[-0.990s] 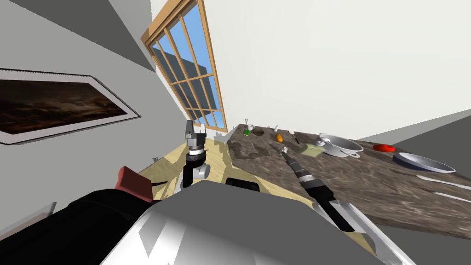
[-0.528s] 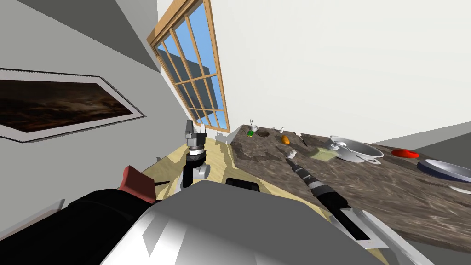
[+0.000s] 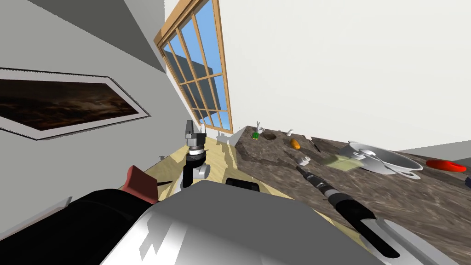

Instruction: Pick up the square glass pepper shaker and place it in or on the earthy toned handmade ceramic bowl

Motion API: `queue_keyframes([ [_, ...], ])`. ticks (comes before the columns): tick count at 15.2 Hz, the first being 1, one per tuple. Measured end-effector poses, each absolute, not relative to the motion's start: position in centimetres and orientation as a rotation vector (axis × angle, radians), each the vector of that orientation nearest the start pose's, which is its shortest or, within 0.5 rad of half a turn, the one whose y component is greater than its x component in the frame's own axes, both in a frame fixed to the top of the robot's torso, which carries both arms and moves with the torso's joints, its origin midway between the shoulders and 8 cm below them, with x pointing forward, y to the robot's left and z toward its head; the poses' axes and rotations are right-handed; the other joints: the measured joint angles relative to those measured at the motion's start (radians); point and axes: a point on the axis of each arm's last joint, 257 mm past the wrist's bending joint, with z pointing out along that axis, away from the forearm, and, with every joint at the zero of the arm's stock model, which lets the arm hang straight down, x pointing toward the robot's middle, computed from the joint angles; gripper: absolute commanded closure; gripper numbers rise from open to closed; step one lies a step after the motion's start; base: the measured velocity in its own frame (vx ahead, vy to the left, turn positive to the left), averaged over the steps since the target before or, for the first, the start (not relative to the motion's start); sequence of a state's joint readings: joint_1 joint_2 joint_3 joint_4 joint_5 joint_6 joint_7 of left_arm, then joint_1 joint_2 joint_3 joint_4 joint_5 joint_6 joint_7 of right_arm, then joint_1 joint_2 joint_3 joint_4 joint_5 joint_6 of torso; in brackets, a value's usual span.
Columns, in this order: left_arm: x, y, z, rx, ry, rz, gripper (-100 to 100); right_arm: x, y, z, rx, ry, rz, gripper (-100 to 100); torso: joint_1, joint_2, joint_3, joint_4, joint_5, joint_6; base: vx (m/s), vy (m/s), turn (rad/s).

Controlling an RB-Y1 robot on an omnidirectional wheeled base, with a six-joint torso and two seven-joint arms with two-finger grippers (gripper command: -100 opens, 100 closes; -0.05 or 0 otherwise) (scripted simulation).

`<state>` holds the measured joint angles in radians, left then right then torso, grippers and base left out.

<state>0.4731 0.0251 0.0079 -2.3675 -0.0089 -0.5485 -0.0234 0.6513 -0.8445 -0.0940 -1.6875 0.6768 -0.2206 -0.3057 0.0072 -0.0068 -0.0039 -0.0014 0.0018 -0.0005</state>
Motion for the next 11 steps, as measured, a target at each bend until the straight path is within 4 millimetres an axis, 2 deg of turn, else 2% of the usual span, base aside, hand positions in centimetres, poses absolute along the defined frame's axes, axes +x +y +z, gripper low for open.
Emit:
queue_keyframes([
  [2,31.6,26.8,7.9,-0.495,0.529,-1.312,0,31.1,-51.1,-32.3,0.365,2.041,0.178,-100,0.001,-0.001,-0.001,0.000,0.000,0.000,0.102,0.106,0.078],
  [8,31.6,26.8,7.9,-0.495,0.529,-1.312,0,27.5,-59.5,-32.5,0.316,2.141,-0.084,-100,0.001,-0.001,0.000,0.000,0.000,0.000,0.103,0.103,0.075],
  [11,31.6,26.8,7.9,-0.495,0.530,-1.312,0,26.4,-61.9,-31.9,0.284,2.171,-0.178,-100,-0.002,0.000,0.000,0.000,0.000,0.000,0.095,0.056,0.063],
])
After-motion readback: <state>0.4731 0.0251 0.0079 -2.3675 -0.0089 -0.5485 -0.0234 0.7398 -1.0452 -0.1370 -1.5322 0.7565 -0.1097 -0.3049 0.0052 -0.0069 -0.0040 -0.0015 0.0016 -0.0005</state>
